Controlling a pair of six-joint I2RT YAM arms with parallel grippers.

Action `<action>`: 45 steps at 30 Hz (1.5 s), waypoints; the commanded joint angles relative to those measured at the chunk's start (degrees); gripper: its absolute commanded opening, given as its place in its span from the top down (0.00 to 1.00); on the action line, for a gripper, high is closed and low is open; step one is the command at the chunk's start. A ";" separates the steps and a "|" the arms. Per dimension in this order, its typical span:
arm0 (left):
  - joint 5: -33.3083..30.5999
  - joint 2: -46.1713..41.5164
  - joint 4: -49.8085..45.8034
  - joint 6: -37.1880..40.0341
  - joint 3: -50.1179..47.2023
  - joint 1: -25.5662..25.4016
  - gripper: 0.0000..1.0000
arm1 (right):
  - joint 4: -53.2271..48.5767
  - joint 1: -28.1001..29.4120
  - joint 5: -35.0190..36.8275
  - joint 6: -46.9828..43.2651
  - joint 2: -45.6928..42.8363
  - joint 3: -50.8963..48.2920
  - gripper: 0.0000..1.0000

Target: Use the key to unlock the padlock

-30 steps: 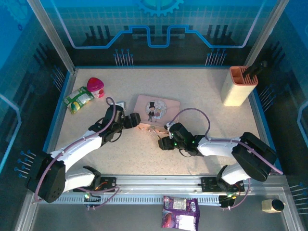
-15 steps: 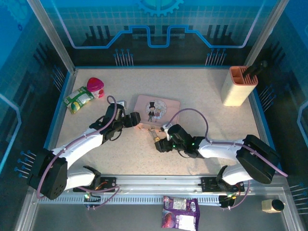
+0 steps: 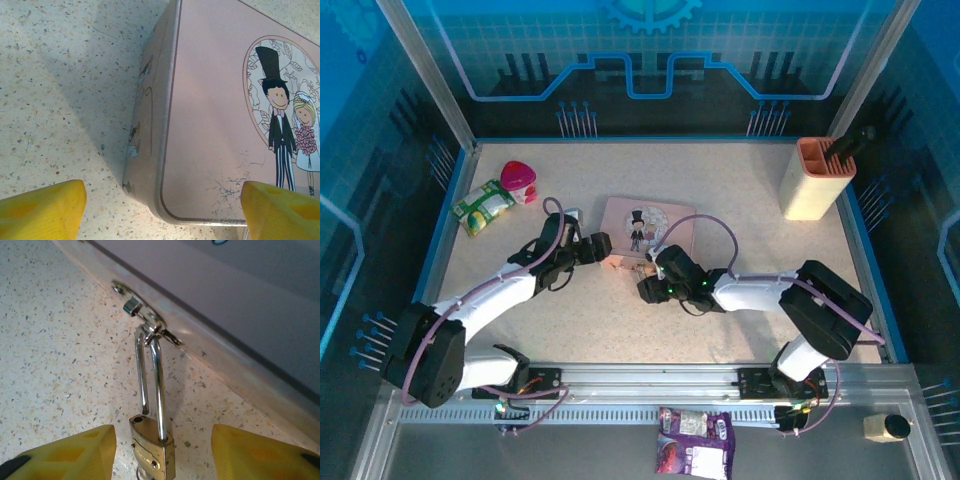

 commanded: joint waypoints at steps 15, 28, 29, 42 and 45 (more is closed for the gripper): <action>1.89 6.16 1.31 1.70 4.26 1.56 0.19 | -0.54 -1.76 -4.51 -1.13 2.34 0.45 0.91; 2.71 13.08 1.82 -0.32 7.41 1.40 0.21 | 0.60 0.27 3.99 4.28 -1.28 -0.21 1.00; 3.16 13.28 2.53 -1.03 6.99 1.26 0.22 | 0.28 0.18 4.39 4.90 -0.58 0.55 1.00; -0.39 12.27 1.99 -3.24 2.81 -2.92 0.23 | 0.08 -4.73 8.68 -0.30 -1.60 1.93 1.00; -1.17 12.90 2.67 -4.09 3.12 -4.70 0.23 | 4.50 -5.01 11.13 -0.94 -2.17 -0.43 1.00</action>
